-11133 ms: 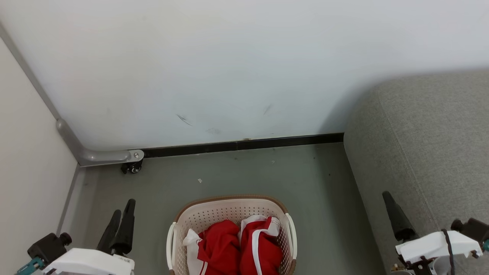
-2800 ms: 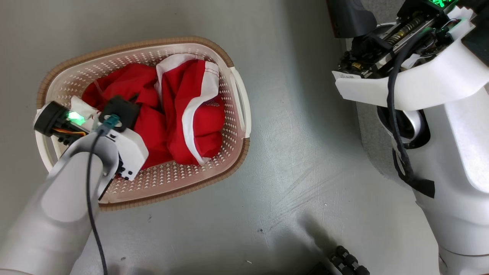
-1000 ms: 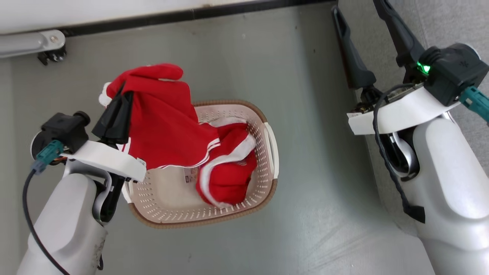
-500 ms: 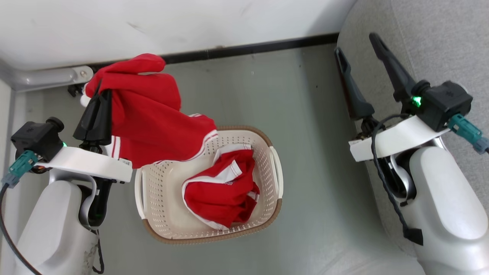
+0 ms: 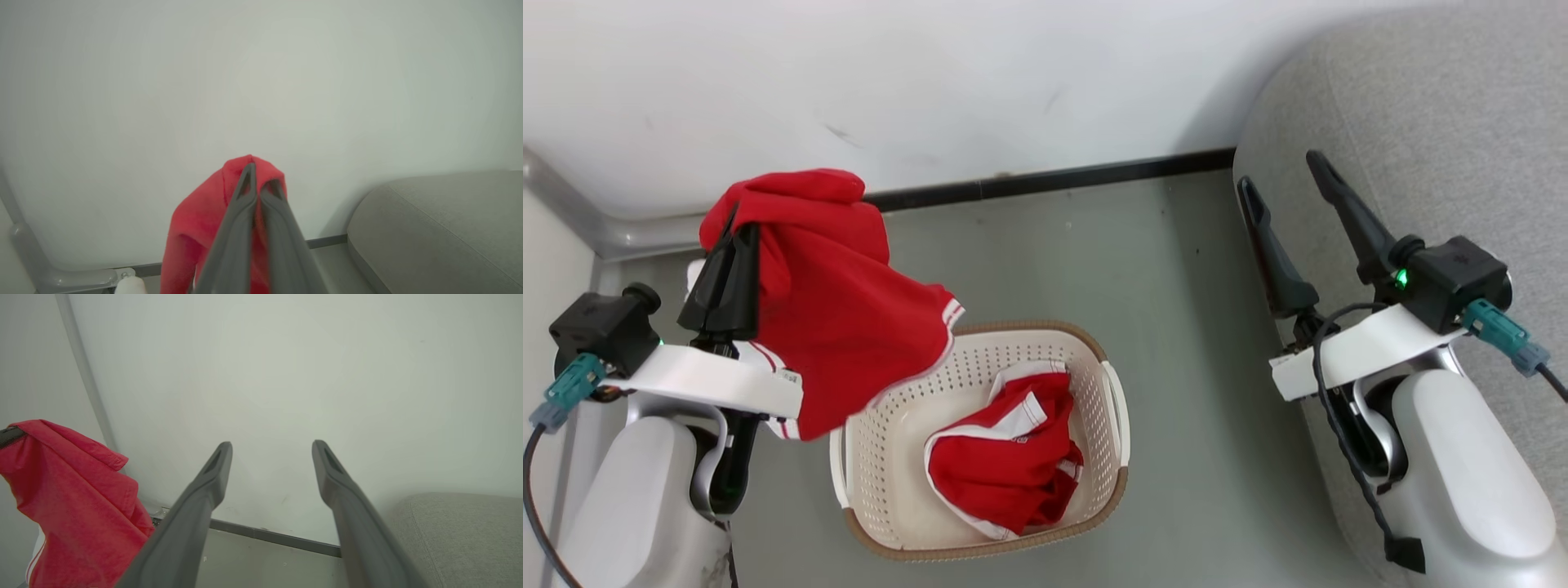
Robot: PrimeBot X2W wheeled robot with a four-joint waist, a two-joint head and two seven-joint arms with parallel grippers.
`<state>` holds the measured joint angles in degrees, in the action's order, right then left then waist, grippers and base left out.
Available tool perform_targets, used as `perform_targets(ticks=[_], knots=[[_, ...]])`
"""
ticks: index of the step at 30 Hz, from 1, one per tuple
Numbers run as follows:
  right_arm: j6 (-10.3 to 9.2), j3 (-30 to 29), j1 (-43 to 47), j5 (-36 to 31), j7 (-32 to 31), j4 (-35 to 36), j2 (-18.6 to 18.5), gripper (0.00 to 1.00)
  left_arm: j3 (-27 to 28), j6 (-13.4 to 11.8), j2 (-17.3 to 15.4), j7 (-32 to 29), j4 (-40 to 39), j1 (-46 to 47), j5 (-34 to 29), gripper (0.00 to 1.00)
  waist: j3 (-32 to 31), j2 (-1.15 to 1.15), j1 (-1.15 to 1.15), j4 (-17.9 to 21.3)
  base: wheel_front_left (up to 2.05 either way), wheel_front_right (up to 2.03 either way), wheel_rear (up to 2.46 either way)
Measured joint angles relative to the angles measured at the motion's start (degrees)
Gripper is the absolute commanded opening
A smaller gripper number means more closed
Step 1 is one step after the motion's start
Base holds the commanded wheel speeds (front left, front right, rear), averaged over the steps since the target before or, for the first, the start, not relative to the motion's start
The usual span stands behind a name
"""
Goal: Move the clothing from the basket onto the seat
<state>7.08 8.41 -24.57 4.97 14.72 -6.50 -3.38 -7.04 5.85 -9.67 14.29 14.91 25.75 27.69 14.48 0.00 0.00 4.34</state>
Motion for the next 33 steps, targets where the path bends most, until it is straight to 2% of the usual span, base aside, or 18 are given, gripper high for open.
perform_targets(ticks=[17,33], knots=[[-0.01,2.24,5.92,1.12,-0.01,-1.82,0.09,1.0,-0.62,-0.21,-1.05,0.0,-2.19,-1.82,-2.75,0.0,-7.35,0.0,0.0,-0.11,0.0,0.0,0.0],[0.0,9.47,8.16,3.38,-0.01,-2.75,0.08,1.0,-7.61,0.36,-0.57,-0.1,-6.26,1.07,-5.98,0.0,-12.16,0.0,0.0,0.18,0.0,0.0,0.0]])
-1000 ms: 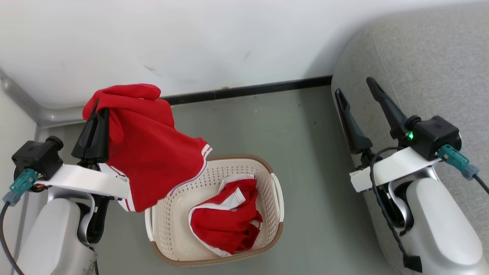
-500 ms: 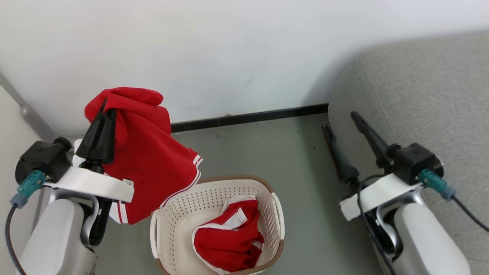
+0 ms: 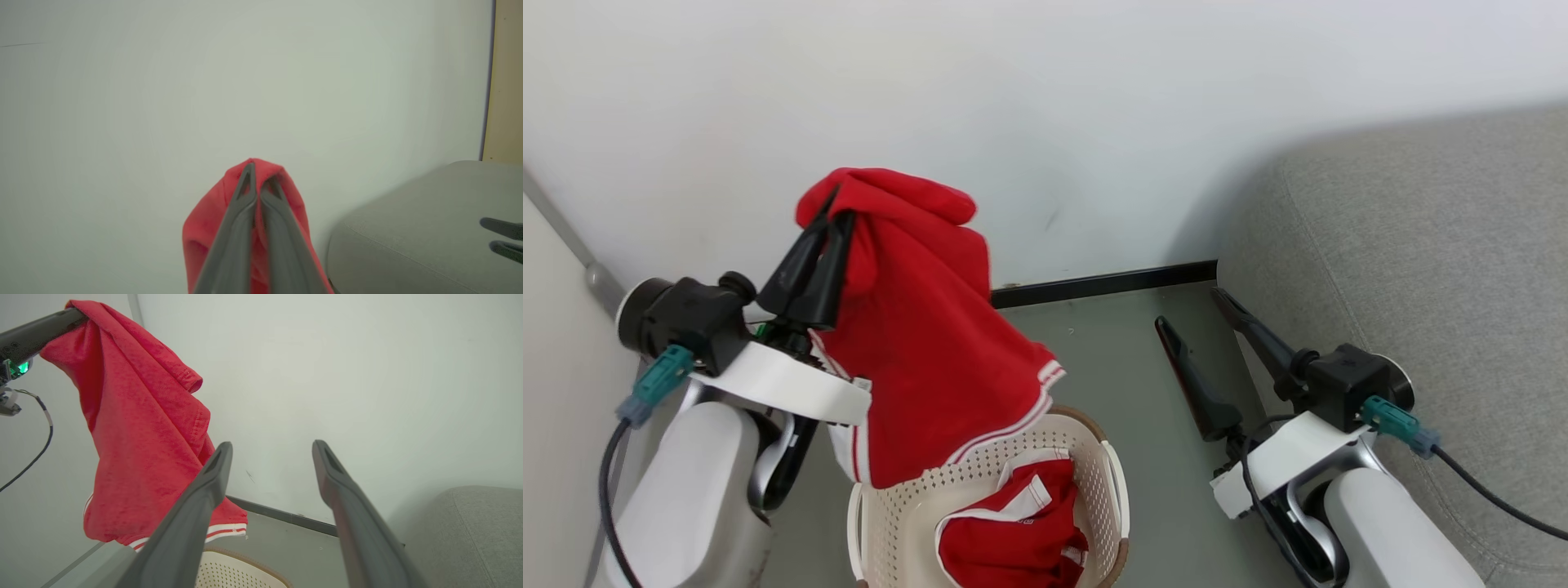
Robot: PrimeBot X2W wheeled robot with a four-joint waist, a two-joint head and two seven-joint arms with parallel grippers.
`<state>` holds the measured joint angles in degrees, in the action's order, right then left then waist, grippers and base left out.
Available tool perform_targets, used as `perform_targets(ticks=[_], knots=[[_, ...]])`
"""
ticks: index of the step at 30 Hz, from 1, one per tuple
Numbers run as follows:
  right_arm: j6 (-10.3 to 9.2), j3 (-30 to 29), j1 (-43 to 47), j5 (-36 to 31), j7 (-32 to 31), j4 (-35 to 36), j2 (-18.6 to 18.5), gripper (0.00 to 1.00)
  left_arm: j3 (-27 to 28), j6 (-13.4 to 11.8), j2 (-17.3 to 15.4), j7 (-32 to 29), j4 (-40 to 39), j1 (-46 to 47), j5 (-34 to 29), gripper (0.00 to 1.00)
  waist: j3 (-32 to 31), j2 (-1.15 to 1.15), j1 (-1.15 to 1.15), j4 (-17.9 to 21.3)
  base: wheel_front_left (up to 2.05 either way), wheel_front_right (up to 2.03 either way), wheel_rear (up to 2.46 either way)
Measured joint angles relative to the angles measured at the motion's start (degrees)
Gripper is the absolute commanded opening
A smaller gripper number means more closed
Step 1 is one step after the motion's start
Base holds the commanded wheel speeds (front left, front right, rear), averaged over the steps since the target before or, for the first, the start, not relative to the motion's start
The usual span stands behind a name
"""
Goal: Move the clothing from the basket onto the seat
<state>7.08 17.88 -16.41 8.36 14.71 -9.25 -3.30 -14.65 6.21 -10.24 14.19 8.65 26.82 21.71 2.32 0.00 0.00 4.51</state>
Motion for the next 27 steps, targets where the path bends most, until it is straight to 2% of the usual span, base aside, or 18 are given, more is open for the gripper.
perform_targets(ticks=[18,27], knots=[[0.0,10.47,-0.48,3.94,0.0,0.07,-1.04,1.0,-10.82,0.93,1.2,-3.14,-6.01,4.99,-3.89,0.0,-2.27,0.0,0.0,0.92,0.0,0.0,0.0],[0.0,11.32,-1.55,5.72,0.0,0.32,-2.08,1.0,-14.38,1.02,1.44,-4.71,-7.82,6.3,-4.26,0.0,-2.39,0.0,0.0,1.07,0.0,0.0,0.0]])
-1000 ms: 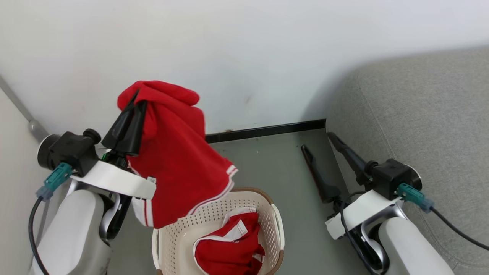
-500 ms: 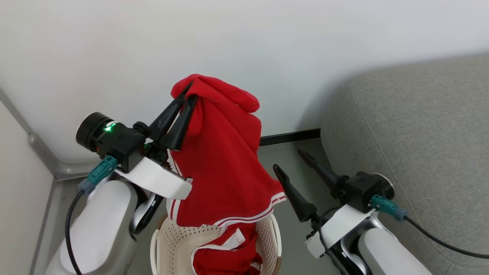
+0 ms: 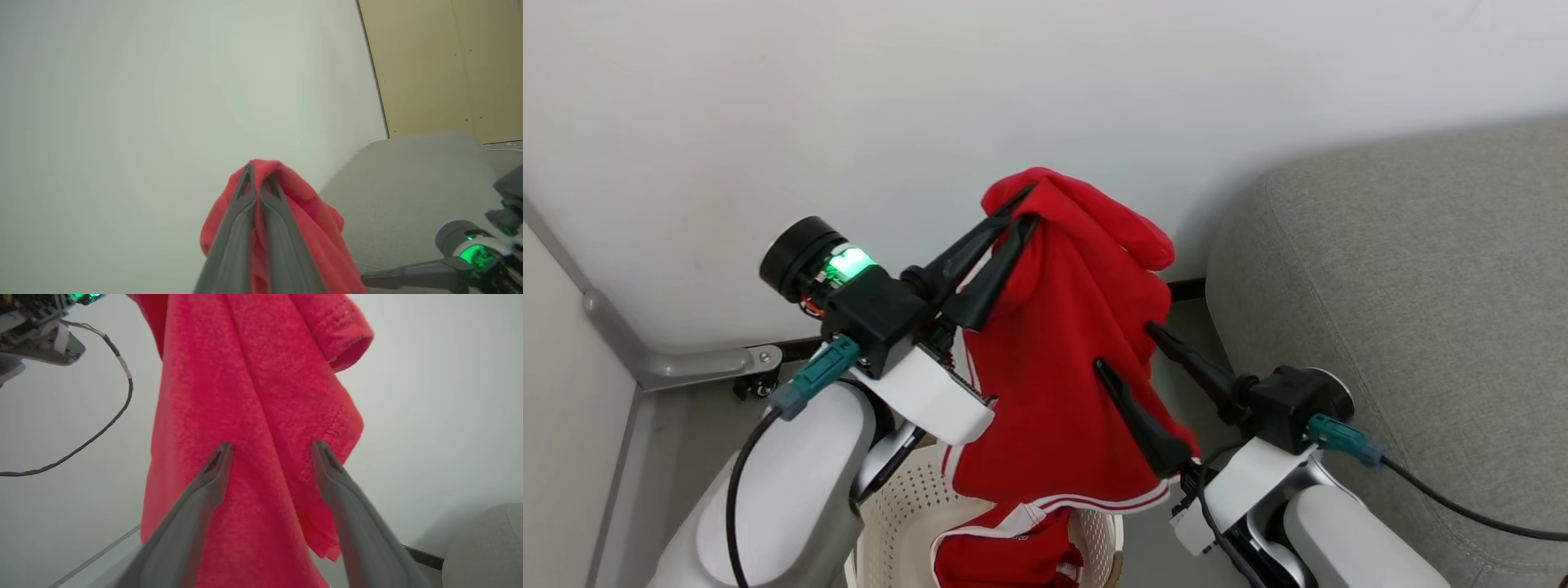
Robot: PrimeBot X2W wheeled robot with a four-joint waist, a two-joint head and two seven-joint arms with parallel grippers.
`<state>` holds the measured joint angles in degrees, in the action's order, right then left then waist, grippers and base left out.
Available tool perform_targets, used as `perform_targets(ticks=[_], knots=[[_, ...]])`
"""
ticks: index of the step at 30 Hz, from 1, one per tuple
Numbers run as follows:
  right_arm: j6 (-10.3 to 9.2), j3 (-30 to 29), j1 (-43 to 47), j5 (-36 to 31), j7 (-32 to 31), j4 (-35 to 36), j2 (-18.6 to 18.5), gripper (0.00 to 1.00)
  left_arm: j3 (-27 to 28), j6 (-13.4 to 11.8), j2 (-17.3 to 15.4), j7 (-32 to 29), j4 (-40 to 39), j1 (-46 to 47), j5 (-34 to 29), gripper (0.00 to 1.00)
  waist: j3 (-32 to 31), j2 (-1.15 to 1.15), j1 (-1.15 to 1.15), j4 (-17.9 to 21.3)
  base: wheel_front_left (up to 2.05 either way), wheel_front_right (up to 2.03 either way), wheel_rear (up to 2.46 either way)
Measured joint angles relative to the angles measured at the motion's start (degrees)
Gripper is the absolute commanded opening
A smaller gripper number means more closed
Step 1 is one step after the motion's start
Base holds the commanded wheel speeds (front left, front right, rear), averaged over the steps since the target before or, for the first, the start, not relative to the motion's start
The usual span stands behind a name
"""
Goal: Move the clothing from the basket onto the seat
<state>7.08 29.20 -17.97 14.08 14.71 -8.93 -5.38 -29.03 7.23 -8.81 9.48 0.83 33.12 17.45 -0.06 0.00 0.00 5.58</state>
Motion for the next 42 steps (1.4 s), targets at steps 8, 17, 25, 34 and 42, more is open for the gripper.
perform_targets(ticks=[8,17,25,34,42], knots=[[0.0,2.98,-0.27,2.97,0.0,-0.2,-0.3,1.0,-3.21,0.01,-0.08,-1.76,-1.44,0.58,-0.44,0.0,0.09,0.0,0.0,0.35,0.0,0.0,0.0],[0.0,4.85,-1.43,4.12,0.0,-1.2,-1.69,0.0,-4.87,0.05,-0.08,-2.89,-2.52,0.66,-0.34,0.0,0.25,0.0,0.0,0.48,0.0,0.0,0.0],[0.0,4.6,-2.35,4.54,-0.01,-0.54,-2.01,0.0,-5.09,0.05,-0.2,-3.96,-2.58,0.64,1.2,0.0,0.41,0.0,0.0,0.59,0.0,0.0,0.0],[0.0,0.85,-2.82,4.35,-0.01,1.23,-2.0,0.0,-4.59,0.05,-0.55,-4.82,-2.08,0.16,2.29,0.92,0.53,0.0,0.0,0.98,0.0,0.0,0.0],[0.0,-1.18,-2.77,3.9,-0.01,1.91,-1.99,0.0,-3.67,-0.03,-1.19,-5.95,-1.62,-1.9,3.77,1.0,0.87,0.0,0.0,1.29,0.0,0.0,0.0]])
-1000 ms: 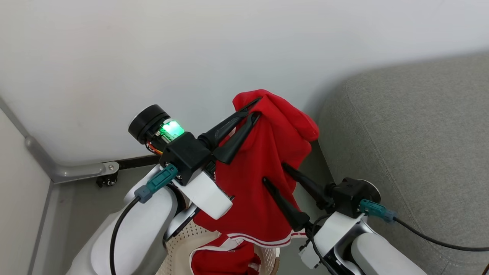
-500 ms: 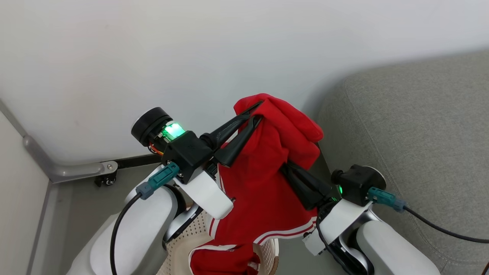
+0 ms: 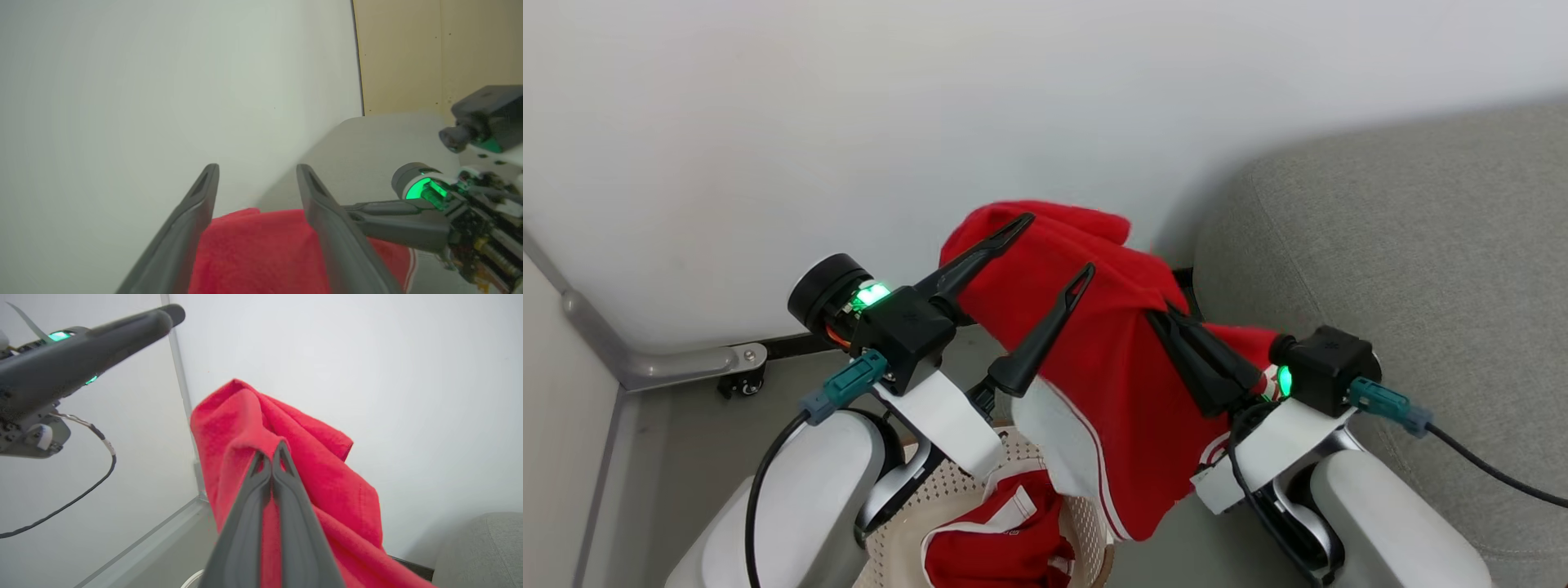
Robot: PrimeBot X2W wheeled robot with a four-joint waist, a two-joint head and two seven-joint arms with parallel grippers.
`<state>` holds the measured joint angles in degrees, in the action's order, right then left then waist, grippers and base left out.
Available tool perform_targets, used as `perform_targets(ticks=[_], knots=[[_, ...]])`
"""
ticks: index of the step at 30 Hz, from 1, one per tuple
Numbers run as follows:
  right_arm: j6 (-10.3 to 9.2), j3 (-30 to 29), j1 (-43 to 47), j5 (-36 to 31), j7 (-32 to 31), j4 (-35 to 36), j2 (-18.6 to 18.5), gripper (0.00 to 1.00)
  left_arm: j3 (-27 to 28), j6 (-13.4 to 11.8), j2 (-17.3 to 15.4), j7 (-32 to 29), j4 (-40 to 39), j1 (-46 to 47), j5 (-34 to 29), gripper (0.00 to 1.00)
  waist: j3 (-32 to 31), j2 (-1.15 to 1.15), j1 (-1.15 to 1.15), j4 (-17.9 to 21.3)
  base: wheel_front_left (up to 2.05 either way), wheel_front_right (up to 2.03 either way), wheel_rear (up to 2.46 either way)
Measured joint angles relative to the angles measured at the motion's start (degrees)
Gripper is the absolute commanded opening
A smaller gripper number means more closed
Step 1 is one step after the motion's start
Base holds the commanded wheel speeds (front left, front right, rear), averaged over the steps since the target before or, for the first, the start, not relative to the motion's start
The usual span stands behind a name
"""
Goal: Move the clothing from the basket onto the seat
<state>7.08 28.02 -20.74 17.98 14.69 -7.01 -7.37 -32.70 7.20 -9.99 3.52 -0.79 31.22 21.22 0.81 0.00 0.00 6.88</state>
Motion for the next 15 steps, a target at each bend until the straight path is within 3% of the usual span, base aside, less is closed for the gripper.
perform_targets(ticks=[15], knots=[[0.0,-8.93,2.08,-2.67,0.0,2.75,-0.68,0.0,-1.04,0.01,0.08,-0.93,0.04,-0.25,1.48,1.0,0.76,0.0,0.0,1.42,0.0,0.0,0.0]])
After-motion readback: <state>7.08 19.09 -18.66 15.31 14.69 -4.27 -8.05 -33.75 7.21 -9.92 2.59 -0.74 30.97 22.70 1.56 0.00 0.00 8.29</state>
